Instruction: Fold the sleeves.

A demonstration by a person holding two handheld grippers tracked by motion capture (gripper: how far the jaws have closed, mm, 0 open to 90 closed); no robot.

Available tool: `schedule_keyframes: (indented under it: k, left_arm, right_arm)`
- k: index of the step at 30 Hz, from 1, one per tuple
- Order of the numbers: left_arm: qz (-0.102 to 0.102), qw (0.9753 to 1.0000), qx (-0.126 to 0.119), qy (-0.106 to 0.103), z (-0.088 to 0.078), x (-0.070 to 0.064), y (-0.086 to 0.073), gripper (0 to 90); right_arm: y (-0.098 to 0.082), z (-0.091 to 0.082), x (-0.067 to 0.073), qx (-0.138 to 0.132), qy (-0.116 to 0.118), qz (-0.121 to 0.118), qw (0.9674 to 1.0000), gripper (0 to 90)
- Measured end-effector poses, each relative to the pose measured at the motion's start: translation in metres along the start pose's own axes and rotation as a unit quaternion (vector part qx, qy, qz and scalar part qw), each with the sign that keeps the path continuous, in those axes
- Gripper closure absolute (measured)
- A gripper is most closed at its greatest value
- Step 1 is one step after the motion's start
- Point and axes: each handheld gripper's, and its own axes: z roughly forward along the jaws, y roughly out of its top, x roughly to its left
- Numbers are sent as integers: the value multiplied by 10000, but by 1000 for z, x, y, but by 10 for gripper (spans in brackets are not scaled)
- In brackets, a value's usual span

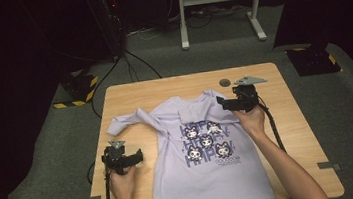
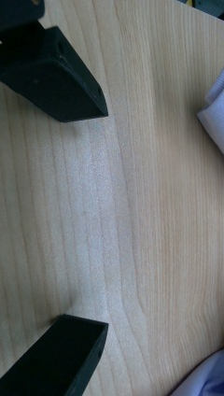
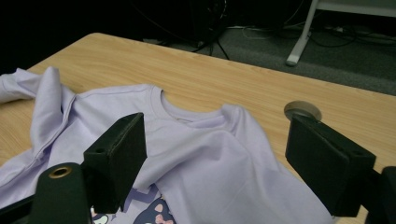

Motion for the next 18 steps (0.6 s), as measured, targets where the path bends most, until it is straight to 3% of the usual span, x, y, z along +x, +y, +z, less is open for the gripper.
schedule_keyframes:
  k: [18]
  left_arm:
    - [-1, 10000, 4, 2, 0, 0, 0, 9]
  right_arm:
    - [-11, -52, -29, -350, -284, 208, 9988, 191]
